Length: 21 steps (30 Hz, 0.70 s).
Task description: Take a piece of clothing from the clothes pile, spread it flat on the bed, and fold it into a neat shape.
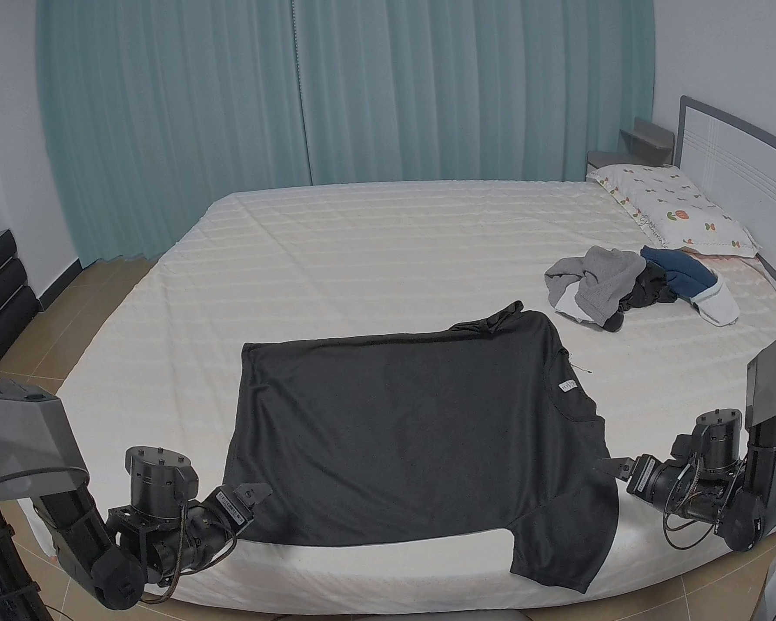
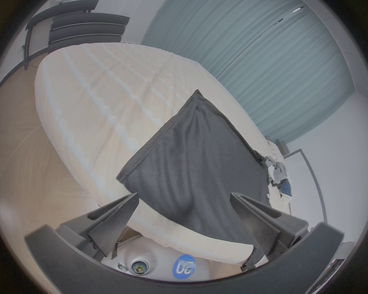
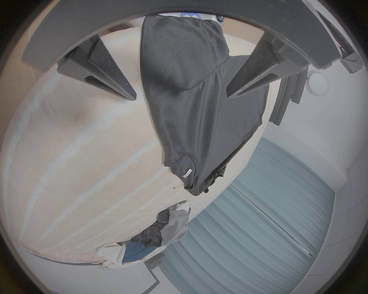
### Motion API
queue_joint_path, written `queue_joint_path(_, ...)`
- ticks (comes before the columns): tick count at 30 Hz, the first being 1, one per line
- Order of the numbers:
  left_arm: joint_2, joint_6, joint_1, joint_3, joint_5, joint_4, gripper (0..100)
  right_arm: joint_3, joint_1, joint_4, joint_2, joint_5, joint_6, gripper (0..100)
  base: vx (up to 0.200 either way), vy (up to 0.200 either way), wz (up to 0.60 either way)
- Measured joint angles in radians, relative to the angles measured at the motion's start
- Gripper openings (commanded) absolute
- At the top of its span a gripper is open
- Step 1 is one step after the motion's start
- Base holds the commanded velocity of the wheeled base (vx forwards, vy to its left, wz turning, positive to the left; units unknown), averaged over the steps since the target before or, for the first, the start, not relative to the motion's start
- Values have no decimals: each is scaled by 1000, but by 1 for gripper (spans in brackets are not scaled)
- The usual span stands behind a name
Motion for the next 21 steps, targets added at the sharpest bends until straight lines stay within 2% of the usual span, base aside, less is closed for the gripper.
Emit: queue_joint_path(21, 111, -1, 82, -27, 6, -2, 100, 5, 5, 0, 16, 0, -1, 100, 0, 0, 0)
